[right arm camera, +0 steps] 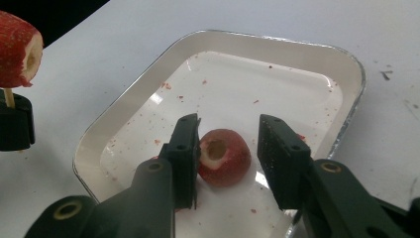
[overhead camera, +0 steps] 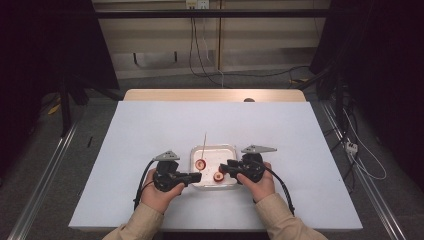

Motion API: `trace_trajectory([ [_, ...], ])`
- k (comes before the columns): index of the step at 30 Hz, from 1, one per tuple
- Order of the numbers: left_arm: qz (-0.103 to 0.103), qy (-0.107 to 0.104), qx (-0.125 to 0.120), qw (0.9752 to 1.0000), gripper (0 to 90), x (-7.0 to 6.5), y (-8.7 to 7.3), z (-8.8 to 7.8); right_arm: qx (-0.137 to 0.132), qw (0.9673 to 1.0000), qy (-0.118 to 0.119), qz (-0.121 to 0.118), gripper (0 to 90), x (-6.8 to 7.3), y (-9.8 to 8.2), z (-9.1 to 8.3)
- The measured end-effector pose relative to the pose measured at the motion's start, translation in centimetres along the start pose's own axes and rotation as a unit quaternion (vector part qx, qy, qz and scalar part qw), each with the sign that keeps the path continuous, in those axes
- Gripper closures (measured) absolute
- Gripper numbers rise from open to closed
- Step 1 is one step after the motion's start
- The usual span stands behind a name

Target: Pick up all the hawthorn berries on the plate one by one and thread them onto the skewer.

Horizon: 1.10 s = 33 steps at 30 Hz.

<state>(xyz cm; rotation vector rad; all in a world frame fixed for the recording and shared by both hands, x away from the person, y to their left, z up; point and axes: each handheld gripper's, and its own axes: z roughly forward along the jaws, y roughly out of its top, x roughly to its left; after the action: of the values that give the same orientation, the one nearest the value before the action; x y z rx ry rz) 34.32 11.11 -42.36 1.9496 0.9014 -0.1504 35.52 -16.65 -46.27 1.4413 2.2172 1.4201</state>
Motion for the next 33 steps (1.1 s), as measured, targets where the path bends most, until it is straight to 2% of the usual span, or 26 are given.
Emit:
trace_trajectory([
  [4, 0.000, 0.002, -0.003, 1.0000, 90.0, -0.1, 0.0, 0.0, 0.003, 0.9999, 0.009, 0.007, 58.4, 0.2, -0.2, 0.3],
  [9, 0.001, 0.000, -0.002, 1.0000, 90.0, -0.1, 0.0, -0.1, 0.011, 0.9998, 0.015, 0.004, 70.7, 0.3, -0.4, 0.6],
  [13, 0.000, 0.001, 0.000, 1.0000, 90.0, -0.1, 0.0, -0.1, -0.019, 0.9991, 0.029, 0.024, 72.6, 0.1, -0.1, 0.1],
  [15, 0.001, 0.000, 0.002, 1.0000, 90.0, -0.1, 0.0, 0.0, -0.021, 0.9990, 0.030, 0.026, 72.7, 0.0, 0.0, -0.1],
  [17, -0.001, 0.000, 0.006, 1.0000, 90.0, -0.1, -0.1, 0.1, -0.024, 0.9981, 0.040, 0.040, 72.7, -0.1, 0.2, -0.4],
  [20, 0.003, -0.006, 0.019, 0.9998, 90.0, -0.2, -0.1, 0.3, -0.045, 0.9943, 0.065, 0.072, 72.7, -0.4, 0.7, -1.1],
  [24, 0.009, -0.011, 0.035, 0.9993, 90.0, -0.6, -0.2, 0.7, -0.066, 0.9882, 0.096, 0.099, 72.8, -0.6, 1.6, -2.2],
  [30, 0.012, -0.010, 0.053, 0.9985, 90.0, -0.9, -0.5, 1.2, -0.086, 0.9843, 0.109, 0.109, 72.8, -0.9, 2.3, -3.3],
  [33, 0.015, -0.013, 0.069, 0.9975, 90.0, -1.0, -0.6, 1.5, -0.098, 0.9794, 0.122, 0.127, 72.8, -1.1, 2.6, -3.7],
])
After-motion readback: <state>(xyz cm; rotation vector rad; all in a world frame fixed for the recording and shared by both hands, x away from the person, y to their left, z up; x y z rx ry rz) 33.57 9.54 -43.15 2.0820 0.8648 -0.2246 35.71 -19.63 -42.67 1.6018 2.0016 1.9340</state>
